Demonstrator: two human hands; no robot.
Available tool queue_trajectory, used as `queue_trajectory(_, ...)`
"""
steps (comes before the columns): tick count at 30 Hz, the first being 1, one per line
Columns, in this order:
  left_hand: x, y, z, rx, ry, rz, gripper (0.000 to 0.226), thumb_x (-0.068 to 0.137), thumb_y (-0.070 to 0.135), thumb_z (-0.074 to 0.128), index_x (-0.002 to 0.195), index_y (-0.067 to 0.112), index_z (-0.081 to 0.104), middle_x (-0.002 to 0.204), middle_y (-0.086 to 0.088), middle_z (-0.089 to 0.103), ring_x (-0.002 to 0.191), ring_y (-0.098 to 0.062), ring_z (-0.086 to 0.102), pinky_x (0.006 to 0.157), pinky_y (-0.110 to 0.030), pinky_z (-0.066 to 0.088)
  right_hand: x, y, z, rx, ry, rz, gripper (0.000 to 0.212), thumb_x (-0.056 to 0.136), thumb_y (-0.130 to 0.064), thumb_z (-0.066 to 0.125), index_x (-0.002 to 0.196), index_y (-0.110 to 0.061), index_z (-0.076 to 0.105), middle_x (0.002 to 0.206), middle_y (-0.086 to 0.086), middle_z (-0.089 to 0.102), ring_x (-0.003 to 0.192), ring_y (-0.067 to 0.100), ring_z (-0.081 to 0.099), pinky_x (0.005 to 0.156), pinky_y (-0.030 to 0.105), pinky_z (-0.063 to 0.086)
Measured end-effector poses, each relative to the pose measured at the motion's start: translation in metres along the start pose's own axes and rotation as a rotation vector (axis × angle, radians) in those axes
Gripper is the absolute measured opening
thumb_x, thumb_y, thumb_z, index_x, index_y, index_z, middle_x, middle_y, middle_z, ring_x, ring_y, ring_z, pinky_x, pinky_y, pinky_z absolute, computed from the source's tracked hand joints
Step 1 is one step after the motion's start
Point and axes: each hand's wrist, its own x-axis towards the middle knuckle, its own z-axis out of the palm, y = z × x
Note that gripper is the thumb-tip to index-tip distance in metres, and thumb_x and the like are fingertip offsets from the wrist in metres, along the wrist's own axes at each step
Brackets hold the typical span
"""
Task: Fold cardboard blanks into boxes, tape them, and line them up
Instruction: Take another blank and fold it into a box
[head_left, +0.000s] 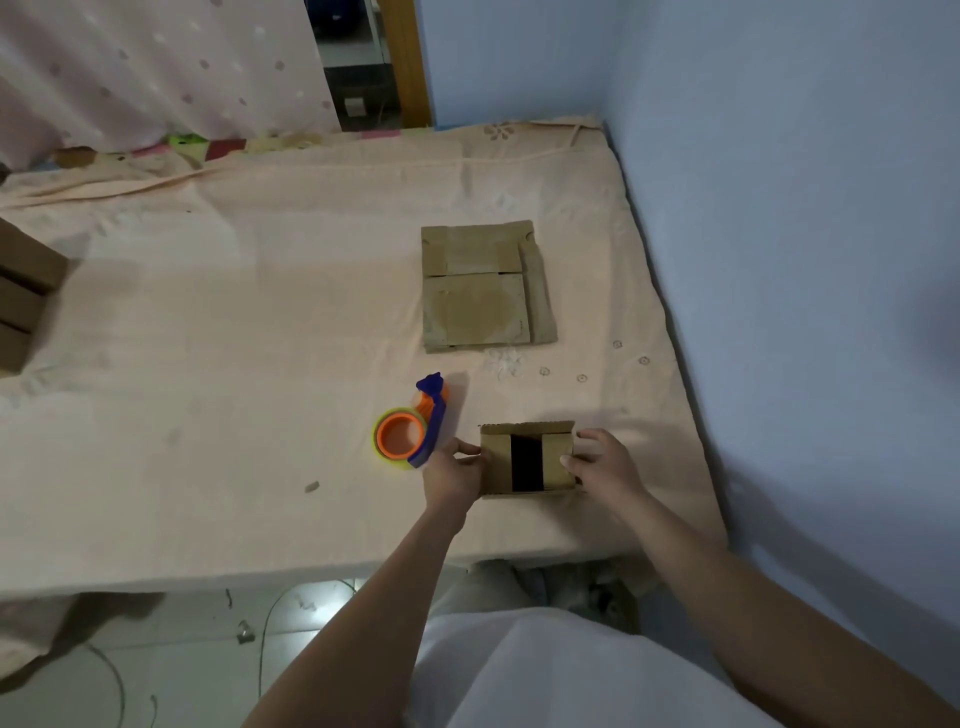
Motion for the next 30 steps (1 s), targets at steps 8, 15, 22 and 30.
queue_trajectory(8,-0.001,0.008,0.003,0.141,0.037,0.034,0.005,0.082,0.015,0.063,0.082,0.019,0.061,0.070,-0.008,0.068,0.068,-0.027,0.065,0.065,-0.049,0.061,-0.009,-0.014,0.000,-0.256,-0.049,-0.278,0.074,0.095,-0.006,0.063,0.152,-0.041,0.034,0.144,0.004,0.055,0.130,0.022,0.054,0.100,0.028,0.046)
queue_trajectory(15,0.005,0.018,-0.011,-0.106,-0.202,-0.090,0.014,0.099,0.015,0.053,0.099,0.005,0.063,0.100,-0.012,0.071,0.069,-0.025,0.067,0.063,-0.033,0.058,-0.003,-0.007,-0.001,-0.388,-0.066,-0.356,0.042,0.096,-0.008,0.063,0.135,-0.022,0.061,0.142,0.003,0.057,0.134,0.020,0.051,0.113,0.023,0.032)
queue_trajectory(22,0.013,0.027,-0.004,0.225,-0.067,0.032,0.015,0.088,0.014,0.069,0.077,0.011,0.060,0.079,-0.012,0.063,0.071,-0.027,0.064,0.063,-0.047,0.061,-0.001,-0.036,-0.012,-0.522,-0.317,-0.240,0.075,0.088,-0.061,0.062,0.150,-0.020,0.045,0.156,0.001,0.041,0.141,0.020,0.042,0.115,0.030,0.035)
queue_trajectory(30,0.023,0.029,-0.011,0.108,-0.189,-0.049,0.015,0.085,0.011,0.073,0.091,0.003,0.062,0.097,-0.020,0.067,0.081,-0.035,0.072,0.061,-0.045,0.062,-0.002,-0.034,0.000,-0.536,-0.191,-0.258,0.066,0.090,-0.047,0.070,0.144,-0.015,0.052,0.147,0.003,0.053,0.133,0.021,0.051,0.110,0.030,0.040)
